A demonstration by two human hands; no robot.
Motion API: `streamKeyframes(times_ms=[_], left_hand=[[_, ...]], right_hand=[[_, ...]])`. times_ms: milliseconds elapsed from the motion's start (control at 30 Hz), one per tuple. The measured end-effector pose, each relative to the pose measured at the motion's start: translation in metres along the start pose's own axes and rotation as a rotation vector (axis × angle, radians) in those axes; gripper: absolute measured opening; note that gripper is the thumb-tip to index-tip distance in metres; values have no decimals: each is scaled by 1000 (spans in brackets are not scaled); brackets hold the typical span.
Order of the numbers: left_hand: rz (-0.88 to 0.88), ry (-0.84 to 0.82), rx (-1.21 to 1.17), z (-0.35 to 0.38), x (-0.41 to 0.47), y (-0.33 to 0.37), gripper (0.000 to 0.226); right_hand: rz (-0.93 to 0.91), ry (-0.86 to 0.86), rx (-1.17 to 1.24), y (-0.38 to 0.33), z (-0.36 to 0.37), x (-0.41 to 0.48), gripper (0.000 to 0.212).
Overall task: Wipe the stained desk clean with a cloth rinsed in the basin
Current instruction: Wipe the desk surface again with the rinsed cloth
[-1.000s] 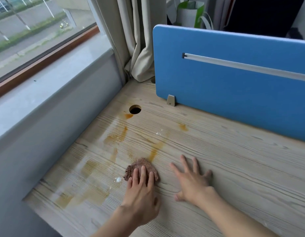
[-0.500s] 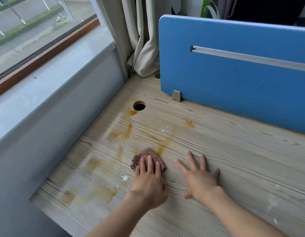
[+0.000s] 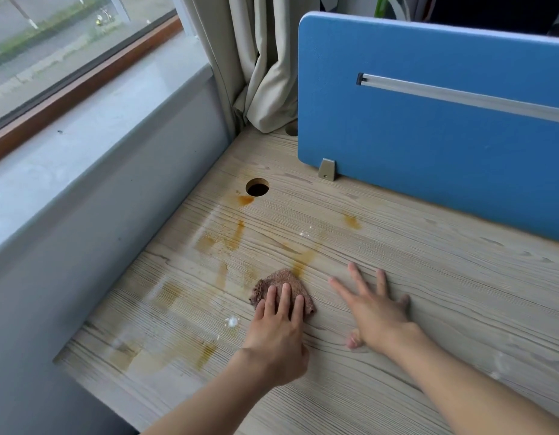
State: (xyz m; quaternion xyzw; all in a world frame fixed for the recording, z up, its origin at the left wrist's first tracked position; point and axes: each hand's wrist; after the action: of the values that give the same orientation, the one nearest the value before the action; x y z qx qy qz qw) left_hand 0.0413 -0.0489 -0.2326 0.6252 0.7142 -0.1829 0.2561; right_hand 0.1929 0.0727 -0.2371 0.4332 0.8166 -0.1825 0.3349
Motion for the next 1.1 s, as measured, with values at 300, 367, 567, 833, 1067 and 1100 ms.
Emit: streamKeyframes(times_ms=[300,367,567,833,1067,1100], left_hand=[[17,21,-24,-7,12,-3,82],[-2,29,-36,-12,18,-9,80],[-24,46,23,-9,20,4,82],[-77,59,-42,-24,43,-1,78],[-65,67,-73,-27,47,-9,72],[-84,81,-99,-31,51,-11,72]], right_hand=[[-14,6,-30,3,-1,1,121],[-11,8,-36,7,-2,4,125],[37,-16,68,8,-12,11,120],[47,-16,3,8,-15,14,124],[42,26,-5,16,-19,18,127],[62,40,30,19,-21,21,126]])
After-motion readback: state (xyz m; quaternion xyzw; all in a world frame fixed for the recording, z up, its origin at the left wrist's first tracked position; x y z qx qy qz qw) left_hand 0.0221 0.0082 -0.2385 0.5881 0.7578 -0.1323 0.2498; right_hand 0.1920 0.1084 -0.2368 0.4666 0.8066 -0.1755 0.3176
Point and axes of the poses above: each hand's wrist, its own x-axis towards the middle knuckle, its own z-axis out of the palm, y = z × x
